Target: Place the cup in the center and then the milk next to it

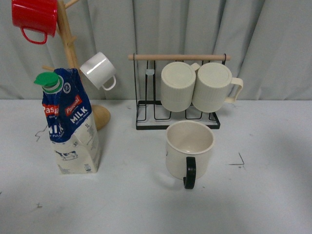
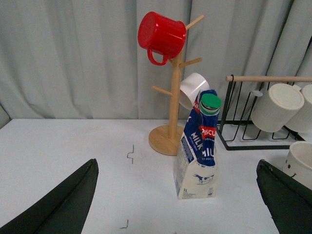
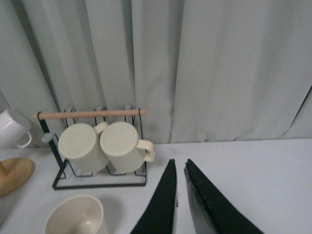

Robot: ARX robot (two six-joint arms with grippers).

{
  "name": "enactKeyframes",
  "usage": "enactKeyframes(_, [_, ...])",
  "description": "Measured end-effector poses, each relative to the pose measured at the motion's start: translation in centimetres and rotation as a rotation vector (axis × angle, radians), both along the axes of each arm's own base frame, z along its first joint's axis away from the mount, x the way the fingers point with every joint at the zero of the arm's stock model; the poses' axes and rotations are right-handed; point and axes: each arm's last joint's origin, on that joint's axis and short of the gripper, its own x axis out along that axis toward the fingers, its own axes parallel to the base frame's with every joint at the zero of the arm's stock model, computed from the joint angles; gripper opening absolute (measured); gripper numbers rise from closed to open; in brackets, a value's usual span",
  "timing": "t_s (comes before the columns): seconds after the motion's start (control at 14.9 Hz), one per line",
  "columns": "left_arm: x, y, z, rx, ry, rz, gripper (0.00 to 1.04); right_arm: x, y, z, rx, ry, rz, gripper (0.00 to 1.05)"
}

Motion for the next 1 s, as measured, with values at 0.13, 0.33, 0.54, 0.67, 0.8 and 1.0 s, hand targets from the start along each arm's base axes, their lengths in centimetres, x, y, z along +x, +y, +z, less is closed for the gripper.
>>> enactKeyframes(0.13, [0.0,0.0,0.0,0.0,0.0,0.0,0.98,-4.3,-1.7,-1.8,-0.015,0.012,-0.001,0.02])
enactKeyframes(0.33, [0.0,0.0,0.0,0.0,0.0,0.001,0.98,-9.0,-4.0,-4.3,-0.007,0.002,-0.021,0.02])
enactKeyframes(0.54, [0.0,0.0,0.0,0.0,0.0,0.0,0.98,-10.0,-3.9,-5.3,-0.007,-0.041,-0.002,0.02])
enactKeyframes(0.67, [0.0,0.0,0.0,0.0,0.0,0.0,0.98,-10.3,-3.9,-5.9,-0.007,-0.047,-0.002,0.02])
enactKeyframes(0.8, [0.0,0.0,0.0,0.0,0.0,0.0,0.98,-10.5,-3.9,-6.5,-0.007,-0.044,-0.002,0.02])
enactKeyframes(1.0, [0.0,0.0,0.0,0.0,0.0,0.0,0.98,-10.9,-3.9,-7.1,-0.007,-0.037,-0.002,0.02])
